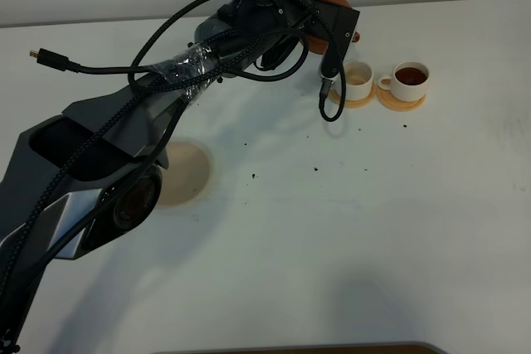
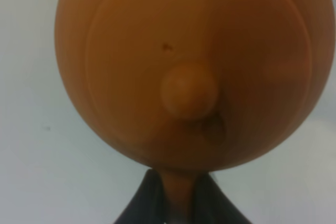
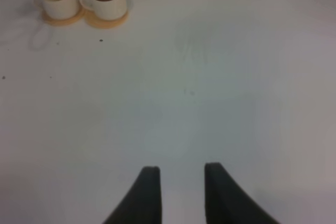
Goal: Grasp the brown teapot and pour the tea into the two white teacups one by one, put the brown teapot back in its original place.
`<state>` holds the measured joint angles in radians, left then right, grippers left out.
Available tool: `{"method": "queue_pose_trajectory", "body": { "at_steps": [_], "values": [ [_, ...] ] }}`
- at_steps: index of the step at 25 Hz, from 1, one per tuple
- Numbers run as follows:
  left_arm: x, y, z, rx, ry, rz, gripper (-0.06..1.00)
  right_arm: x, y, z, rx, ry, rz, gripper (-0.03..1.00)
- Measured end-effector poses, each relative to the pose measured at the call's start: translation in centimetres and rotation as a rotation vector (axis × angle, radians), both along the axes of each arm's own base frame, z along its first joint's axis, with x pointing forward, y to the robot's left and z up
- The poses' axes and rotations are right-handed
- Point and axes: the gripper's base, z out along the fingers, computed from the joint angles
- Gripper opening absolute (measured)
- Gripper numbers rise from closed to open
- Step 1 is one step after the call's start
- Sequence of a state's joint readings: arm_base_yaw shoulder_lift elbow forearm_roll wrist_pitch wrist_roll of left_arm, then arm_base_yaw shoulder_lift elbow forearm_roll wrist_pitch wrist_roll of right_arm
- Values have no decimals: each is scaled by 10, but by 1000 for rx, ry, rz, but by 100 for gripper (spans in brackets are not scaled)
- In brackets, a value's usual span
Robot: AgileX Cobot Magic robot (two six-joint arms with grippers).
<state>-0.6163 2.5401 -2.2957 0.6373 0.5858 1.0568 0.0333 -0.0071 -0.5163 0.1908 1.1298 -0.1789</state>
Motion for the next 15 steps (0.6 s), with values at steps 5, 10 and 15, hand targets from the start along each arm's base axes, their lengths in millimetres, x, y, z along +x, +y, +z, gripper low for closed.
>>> {"method": "queue_pose_trajectory", "body": {
  "at_steps": [5,10,15],
  "values": [
    [1,-5,1,43,-55,-95,14,0,0,0,0,-1,0,24],
    [0,-5,-5,144,-74,-175,14,0,0,0,0,-1,0,24],
    [0,-6,-4,221,-96,-230,14,0,0,0,0,-1,0,24]
  ]
}}
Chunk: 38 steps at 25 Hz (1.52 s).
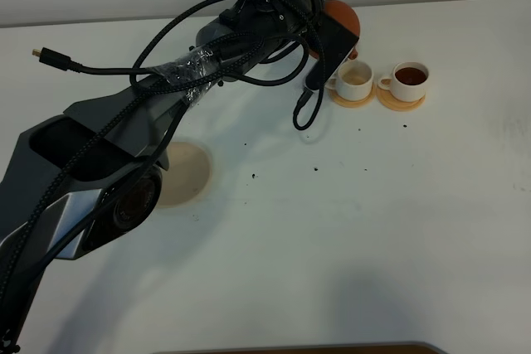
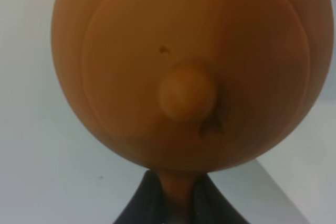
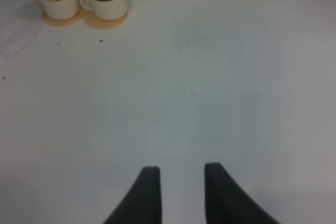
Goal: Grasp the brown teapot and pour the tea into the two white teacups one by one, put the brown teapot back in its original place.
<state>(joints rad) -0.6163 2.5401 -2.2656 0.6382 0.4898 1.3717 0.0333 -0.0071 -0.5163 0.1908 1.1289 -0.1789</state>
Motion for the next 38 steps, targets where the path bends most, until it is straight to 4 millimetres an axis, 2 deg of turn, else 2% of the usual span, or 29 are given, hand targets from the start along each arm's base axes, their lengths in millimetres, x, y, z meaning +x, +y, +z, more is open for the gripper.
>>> {"method": "queue_pose_trajectory", "body": {
  "at_steps": [23,30,38],
  "values": [
    [5,-8,12,186,-221,-213,14,0,0,0,0,0,0,24],
    [7,-12,-8,219,-235,-257,14,0,0,0,0,0,0,24],
    [6,-14,-7,209,-254,-278,14,0,0,0,1,0,1,24]
  ]
}}
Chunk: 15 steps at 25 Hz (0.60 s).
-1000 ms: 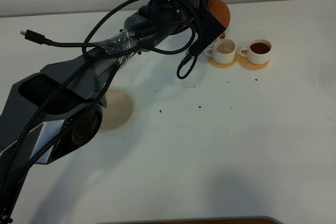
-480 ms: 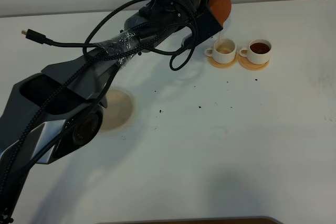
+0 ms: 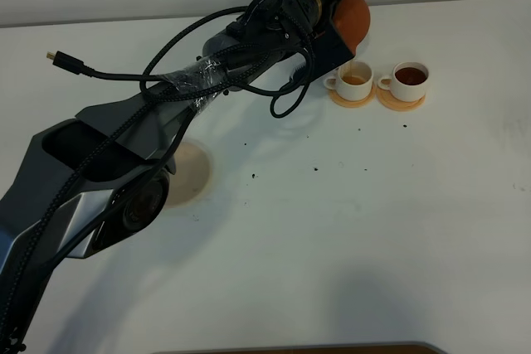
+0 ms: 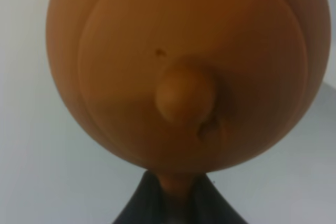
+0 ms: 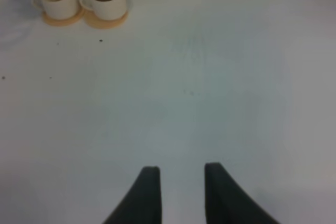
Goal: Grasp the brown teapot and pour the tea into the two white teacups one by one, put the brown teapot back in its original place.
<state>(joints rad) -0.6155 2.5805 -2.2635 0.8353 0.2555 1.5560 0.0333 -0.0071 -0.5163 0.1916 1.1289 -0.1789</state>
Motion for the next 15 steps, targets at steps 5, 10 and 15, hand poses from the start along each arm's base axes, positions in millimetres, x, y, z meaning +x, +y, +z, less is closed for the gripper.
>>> {"method": "queue_pose_trajectory", "body": {
  "at_steps": [5,10,15],
  "values": [
    [0,-3,2,9,-31,-41,14,0,0,0,0,0,0,24],
    [-1,-5,4,21,-62,-78,14,0,0,0,0,0,0,24],
    [-1,-9,-4,14,-69,-109,14,0,0,0,0,0,0,24]
  ]
}}
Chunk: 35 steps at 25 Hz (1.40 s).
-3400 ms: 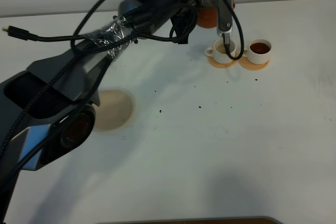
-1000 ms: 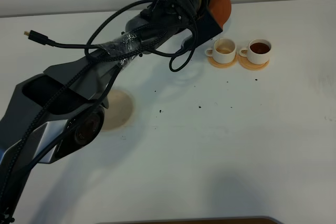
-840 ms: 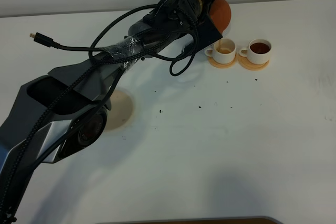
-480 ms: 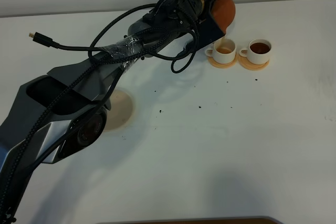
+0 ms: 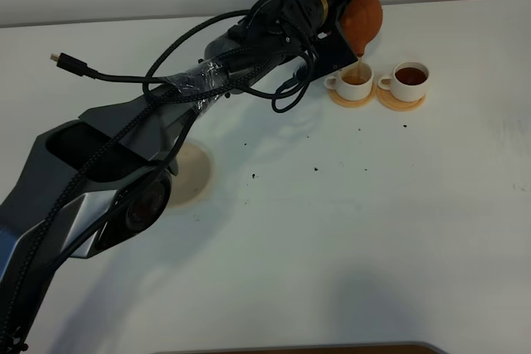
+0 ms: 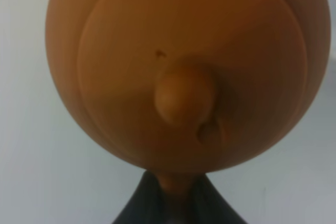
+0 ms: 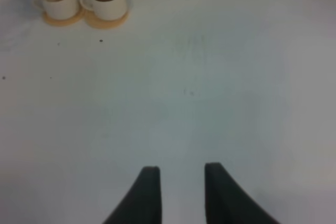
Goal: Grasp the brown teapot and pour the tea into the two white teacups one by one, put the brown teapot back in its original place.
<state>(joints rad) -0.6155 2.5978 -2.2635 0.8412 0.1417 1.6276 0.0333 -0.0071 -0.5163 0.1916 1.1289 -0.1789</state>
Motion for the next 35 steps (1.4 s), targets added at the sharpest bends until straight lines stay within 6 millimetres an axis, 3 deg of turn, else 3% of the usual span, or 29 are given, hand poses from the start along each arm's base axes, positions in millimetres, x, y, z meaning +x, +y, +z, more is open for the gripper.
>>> {"method": "queue_pose_trajectory", "body": {
  "at_steps": [35],
  "values": [
    [-2,-6,4,67,-105,-104,14,0,0,0,0,0,0,24]
  ]
}}
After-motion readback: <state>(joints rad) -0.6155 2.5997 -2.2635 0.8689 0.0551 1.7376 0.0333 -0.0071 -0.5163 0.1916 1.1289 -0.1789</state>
